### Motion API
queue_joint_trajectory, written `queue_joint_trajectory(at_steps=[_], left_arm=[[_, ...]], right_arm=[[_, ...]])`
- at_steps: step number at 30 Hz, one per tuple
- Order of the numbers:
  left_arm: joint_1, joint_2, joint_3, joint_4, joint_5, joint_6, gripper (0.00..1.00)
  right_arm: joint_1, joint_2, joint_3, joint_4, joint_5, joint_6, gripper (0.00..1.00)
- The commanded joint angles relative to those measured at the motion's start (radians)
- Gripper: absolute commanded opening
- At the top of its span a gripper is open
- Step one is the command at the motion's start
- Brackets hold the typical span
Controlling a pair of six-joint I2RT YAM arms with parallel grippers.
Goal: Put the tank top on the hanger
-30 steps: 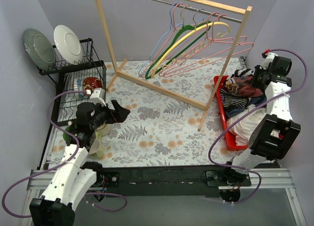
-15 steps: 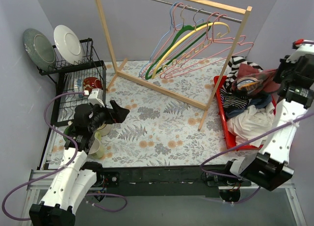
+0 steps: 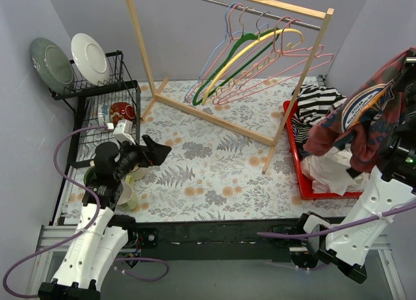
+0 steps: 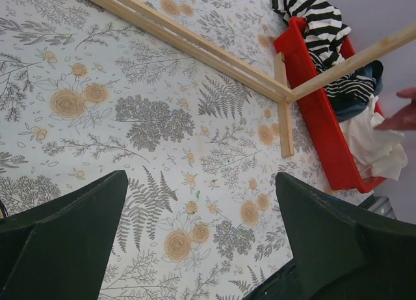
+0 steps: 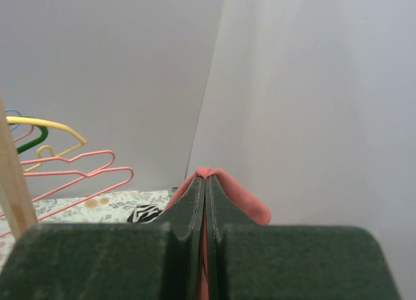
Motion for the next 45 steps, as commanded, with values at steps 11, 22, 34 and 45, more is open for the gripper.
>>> queue_joint_trajectory(at_steps=[11,22,34,45], left_arm=[[-0.004,0.010,0.122,-0.046,0.037,-0.025,0.98],[-0.004,0.039,0.141,-0.006,0.080,-0.089,0.98],[-0.004,0.022,0.164,-0.035,0.100,-0.135,0.98],[-0.004,0.031,0.162,-0.043,0.148,-0.185,0.98]], right_arm=[[-0.001,-0.087,-0.125,-0.037,-1.007,0.115,0.01],[0.002,-0.311,-0.708,1.228,-1.273,1.076,0.01],[0.571,-0.136,-0.708,0.619,-1.089,0.641,0.01],[1.042,0.029,-0.634,-0.127,-0.599,-0.343,0.13]])
